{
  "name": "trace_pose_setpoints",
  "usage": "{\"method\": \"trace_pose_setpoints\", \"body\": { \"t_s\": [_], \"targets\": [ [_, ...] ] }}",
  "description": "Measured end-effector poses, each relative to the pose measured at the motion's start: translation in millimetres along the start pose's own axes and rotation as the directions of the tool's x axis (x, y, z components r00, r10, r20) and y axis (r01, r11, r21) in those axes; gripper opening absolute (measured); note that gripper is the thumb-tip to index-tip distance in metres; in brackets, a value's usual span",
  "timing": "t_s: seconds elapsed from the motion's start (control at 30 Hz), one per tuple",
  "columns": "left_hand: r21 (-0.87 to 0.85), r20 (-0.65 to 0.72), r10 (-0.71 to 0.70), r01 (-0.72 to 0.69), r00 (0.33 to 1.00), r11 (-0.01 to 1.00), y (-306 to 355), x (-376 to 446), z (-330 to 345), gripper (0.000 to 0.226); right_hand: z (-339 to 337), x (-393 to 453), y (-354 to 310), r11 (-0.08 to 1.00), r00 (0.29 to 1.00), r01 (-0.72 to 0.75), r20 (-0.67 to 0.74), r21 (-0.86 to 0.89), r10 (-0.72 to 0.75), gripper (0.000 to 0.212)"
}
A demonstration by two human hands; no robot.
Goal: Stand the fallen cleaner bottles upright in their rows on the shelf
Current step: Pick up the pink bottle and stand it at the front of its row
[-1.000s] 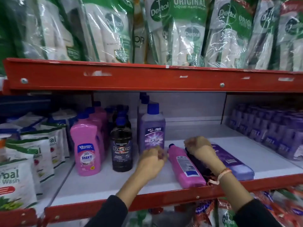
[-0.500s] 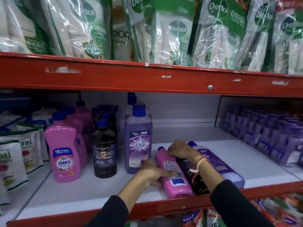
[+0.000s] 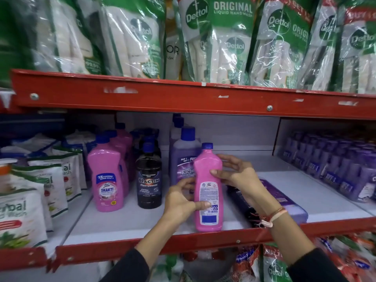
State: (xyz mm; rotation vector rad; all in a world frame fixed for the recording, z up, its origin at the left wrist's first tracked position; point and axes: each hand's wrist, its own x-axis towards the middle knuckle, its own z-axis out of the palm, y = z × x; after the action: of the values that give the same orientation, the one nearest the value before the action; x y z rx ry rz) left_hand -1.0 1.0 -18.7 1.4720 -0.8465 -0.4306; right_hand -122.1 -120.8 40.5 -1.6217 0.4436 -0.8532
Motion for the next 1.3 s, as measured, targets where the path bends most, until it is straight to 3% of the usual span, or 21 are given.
{"method": "trace_pose_setpoints", "body": {
  "t_s": [0.2, 0.43, 0.77, 0.87, 1.0, 1.07, 1.17, 1.3],
  "targets": [
    [0.08, -0.102, 0.096, -0.089, 0.99, 0.993, 6, -37, -90, 0.074, 83, -28, -16, 0.991, 0.988, 0.126, 0.081, 0.038, -0.129, 0.056],
    [0.171, -0.252, 0.126, -0.084, 0.959, 0.982, 0, -57, -193, 0.088, 190, -33, -10, 0.966, 0.954, 0.238, 0.16, 0.097, -0.252, 0.057],
    [0.188, -0.32, 0.152, -0.095, 0.935, 0.978, -21, -57, -220, 0.081, 233, -36, -4, 0.959, 0.941, 0.266, 0.189, 0.097, -0.281, 0.057],
    [0.155, -0.354, 0.158, -0.109, 0.922, 0.982, -22, -65, -220, 0.056, 240, -45, -7, 0.956, 0.954, 0.275, 0.154, -0.102, -0.258, 0.055],
    [-0.021, -0.394, 0.099, -0.116, 0.914, 0.993, -27, -72, -226, 0.021, 255, -52, -11, 0.952, 0.967, 0.208, 0.196, -0.224, -0.165, 0.084],
    [-0.026, -0.386, 0.126, -0.148, 0.914, 0.989, -28, -74, -231, 0.007, 266, -51, -10, 0.944, 0.964, 0.228, 0.191, -0.239, -0.185, 0.09],
    [-0.005, -0.366, 0.177, -0.192, 0.914, 0.981, -29, -75, -232, 0.021, 272, -41, -3, 0.973, 0.974, 0.189, 0.15, -0.135, -0.169, 0.076],
    [0.014, -0.366, 0.178, -0.186, 0.914, 0.983, -32, -74, -223, 0.052, 269, -28, 4, 0.995, 0.96, 0.071, 0.267, 0.067, -0.086, 0.043]
  ]
}}
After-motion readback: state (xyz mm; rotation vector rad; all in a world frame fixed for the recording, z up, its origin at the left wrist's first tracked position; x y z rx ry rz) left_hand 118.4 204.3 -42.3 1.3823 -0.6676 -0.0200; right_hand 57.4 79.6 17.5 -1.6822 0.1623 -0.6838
